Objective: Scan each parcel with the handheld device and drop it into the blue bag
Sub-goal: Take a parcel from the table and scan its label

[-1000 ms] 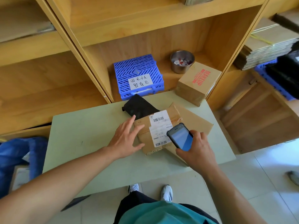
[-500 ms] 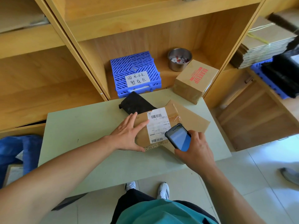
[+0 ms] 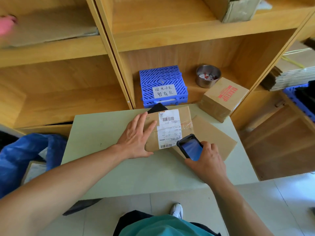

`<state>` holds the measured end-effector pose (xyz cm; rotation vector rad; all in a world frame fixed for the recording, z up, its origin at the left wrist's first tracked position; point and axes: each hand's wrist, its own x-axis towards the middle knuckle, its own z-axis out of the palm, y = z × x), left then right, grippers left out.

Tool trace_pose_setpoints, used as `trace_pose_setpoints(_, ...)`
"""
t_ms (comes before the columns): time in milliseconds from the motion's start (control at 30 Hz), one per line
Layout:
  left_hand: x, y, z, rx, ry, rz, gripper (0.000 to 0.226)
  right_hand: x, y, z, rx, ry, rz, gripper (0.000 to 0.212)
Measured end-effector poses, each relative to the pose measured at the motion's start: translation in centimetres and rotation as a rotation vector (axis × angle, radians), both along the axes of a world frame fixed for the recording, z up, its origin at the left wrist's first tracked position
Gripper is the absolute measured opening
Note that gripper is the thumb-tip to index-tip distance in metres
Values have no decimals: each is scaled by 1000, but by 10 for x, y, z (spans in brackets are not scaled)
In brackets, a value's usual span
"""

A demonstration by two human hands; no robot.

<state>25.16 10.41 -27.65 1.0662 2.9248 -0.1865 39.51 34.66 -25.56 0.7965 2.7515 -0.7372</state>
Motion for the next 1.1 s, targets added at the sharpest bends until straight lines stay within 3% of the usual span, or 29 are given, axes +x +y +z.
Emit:
trace_pose_setpoints(367,20,-191,7,31,29,184,130,-29,-167,14,5,44,185,79)
trace_pose_setpoints(767,135,-526,2,27,46,717,123,-33,-460,1,-67,28,642,77)
trace_pose_setpoints(933,179,-614,-10,50,36,955,128,-40,-540,-7,-90,-12,784,74)
trace_pose_setpoints(1100,185,-662,-33,51,10,1025,125,-65,-578,-30,-116,-12,815,63)
